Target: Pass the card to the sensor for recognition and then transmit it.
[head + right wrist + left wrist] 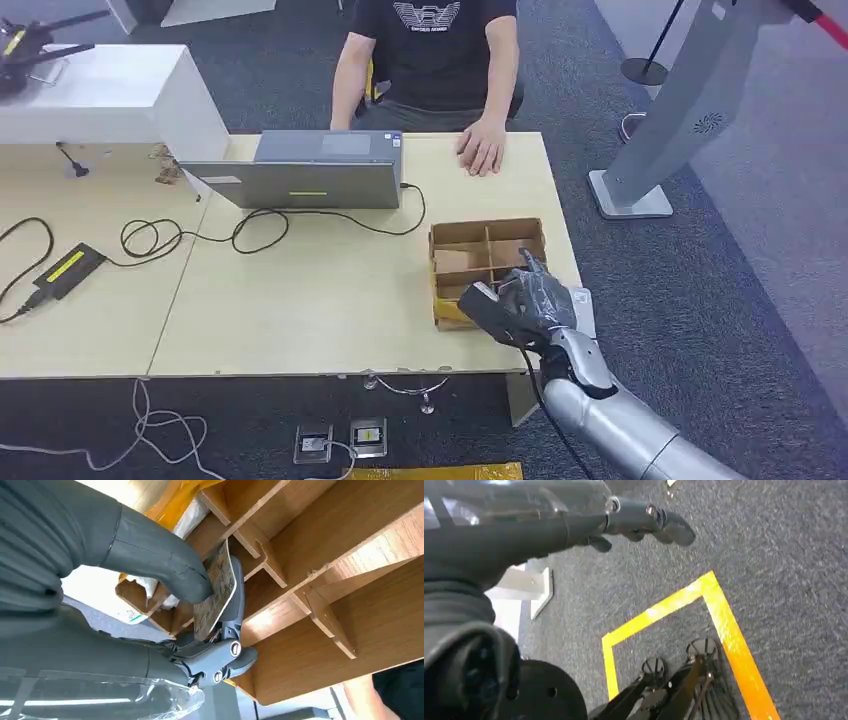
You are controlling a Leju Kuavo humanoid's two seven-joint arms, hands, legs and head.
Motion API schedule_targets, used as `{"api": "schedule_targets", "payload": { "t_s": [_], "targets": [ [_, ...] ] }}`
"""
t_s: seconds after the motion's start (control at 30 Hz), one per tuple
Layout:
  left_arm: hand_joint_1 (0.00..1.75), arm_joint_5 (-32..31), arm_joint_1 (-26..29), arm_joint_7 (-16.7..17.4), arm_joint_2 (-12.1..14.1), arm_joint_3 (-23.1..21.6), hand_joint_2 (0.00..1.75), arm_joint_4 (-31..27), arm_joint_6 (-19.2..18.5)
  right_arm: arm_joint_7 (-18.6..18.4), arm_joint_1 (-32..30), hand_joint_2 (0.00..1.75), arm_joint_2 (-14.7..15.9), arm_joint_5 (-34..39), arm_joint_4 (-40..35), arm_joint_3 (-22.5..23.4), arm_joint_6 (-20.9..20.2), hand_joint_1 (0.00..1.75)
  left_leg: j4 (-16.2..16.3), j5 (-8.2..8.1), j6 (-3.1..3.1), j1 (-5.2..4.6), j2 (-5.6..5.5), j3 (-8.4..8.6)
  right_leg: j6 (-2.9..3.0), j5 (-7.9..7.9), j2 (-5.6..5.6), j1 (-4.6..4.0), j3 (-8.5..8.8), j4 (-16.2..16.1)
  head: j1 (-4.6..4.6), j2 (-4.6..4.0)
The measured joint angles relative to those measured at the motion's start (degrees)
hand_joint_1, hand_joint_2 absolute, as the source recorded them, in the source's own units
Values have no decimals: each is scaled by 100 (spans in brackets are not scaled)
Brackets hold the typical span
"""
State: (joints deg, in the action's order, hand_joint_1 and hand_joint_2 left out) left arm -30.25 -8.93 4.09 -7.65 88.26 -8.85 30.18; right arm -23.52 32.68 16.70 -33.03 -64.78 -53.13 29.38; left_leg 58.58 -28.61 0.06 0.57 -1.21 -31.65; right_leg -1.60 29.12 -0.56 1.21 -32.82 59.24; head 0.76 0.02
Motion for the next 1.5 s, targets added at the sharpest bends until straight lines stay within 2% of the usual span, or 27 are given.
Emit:
{"api": "schedule_targets", "payload": {
  "t_s": [0.17,0.27,0.43,0.63,0.83,0.97,1.07,1.3,1.5],
  "targets": [
    [0,-66,1,13,13,0,0,0,-17,-72,-50,175,46,-283,-111,0,253,175,0,0,0,0,0,-1,0,0,0,0,-1,0,0,-2],
    [0,-74,1,13,22,0,0,0,-26,-338,-48,175,148,-988,-333,33,485,175,0,0,0,0,1,-1,0,0,-1,0,0,1,0,-2],
    [0,-101,2,13,26,0,0,0,-92,-566,-14,175,337,-1691,-936,206,461,175,0,0,0,0,2,-2,0,0,-1,0,-1,1,0,-2],
    [0,-160,3,-15,28,0,0,0,-203,-590,109,175,463,-2039,-1586,367,324,175,0,1,-1,0,1,0,0,0,-1,-1,0,1,0,-2],
    [0,-186,9,-31,28,0,0,0,-260,-511,216,175,476,-1989,-1860,455,293,175,0,1,-1,0,2,-2,0,0,-2,-1,1,2,2,-2],
    [0,-227,8,-31,28,-9,0,0,-264,-236,333,175,394,-1721,-1810,455,424,175,0,1,-1,0,0,-8,0,0,-1,0,0,2,0,-2],
    [0,-236,6,-31,26,-33,0,0,-264,-61,424,175,293,-1523,-1650,455,632,175,0,1,-1,0,0,-8,0,0,0,-1,-1,2,0,-2],
    [0,-314,5,-57,26,-78,0,0,-264,153,632,175,31,-1331,-1202,426,717,175,0,1,-1,2,1,-9,0,0,-1,-2,-2,3,0,-2],
    [0,-380,-27,-48,24,-184,0,0,-326,138,847,175,-171,-1268,-620,387,754,175,0,1,-2,2,-2,-8,0,0,1,-2,-2,3,0,0]
  ]
}}
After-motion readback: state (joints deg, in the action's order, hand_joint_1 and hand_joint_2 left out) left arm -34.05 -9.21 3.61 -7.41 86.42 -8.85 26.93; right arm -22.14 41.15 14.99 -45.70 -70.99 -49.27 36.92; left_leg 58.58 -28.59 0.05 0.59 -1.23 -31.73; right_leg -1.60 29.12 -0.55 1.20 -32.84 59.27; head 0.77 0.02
